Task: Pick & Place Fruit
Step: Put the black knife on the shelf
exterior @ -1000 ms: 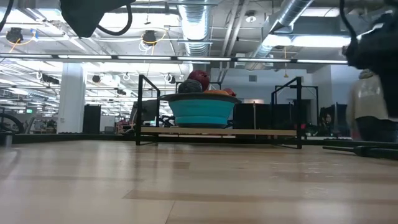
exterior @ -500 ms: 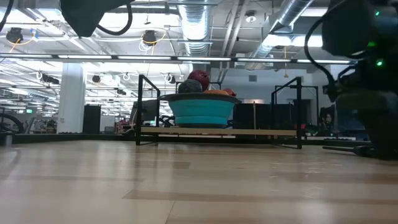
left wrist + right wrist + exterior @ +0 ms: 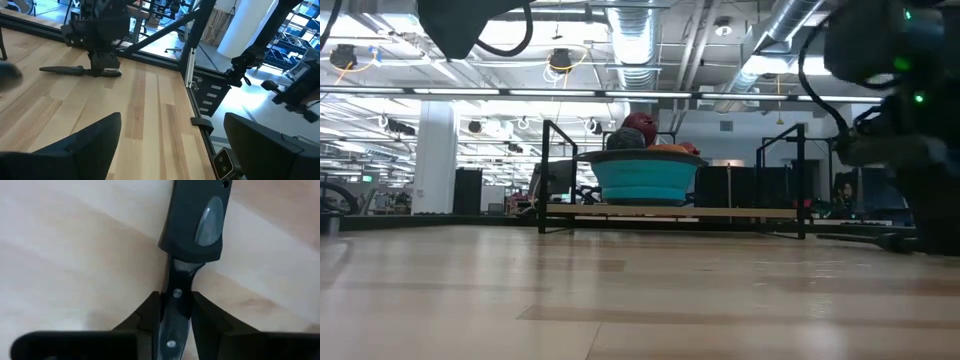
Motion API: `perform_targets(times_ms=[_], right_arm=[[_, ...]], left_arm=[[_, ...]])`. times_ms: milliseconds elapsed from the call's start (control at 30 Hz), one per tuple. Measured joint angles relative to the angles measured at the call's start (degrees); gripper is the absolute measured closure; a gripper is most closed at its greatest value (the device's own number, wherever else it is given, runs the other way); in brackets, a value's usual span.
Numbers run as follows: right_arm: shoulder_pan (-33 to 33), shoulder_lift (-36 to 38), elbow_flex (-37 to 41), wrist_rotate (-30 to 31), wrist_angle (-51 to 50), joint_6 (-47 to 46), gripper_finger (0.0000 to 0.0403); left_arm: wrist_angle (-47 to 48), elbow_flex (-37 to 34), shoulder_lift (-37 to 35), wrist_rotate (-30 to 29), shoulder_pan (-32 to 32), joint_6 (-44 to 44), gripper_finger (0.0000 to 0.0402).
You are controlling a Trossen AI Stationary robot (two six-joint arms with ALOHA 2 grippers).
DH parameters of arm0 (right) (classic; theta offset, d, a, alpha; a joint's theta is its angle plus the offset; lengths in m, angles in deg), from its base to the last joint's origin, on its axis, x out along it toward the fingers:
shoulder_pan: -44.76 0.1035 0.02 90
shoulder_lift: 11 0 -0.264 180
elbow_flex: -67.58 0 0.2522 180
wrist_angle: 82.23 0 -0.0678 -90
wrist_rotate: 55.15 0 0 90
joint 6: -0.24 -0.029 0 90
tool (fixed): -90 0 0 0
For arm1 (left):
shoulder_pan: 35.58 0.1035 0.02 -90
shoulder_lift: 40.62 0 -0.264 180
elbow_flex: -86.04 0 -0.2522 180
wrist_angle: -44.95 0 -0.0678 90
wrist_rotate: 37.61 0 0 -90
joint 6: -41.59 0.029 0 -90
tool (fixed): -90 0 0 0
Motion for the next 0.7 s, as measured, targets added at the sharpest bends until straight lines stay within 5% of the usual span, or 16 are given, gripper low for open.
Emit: perform_targets(times_ms=[333, 700], right_arm=[[-0.7, 3.8, -9.5, 4.5, 10.8, -0.7, 0.0329], [-23.6, 4.2, -13.7, 2.9, 12.3, 10.7, 0.0314]], left_arm=[[-0.1, 0.0, 0.0, 0.0, 0.0, 0.0, 0.0056], [-0.5, 0.0, 0.0, 0.0, 0.0, 0.1, 0.0056]])
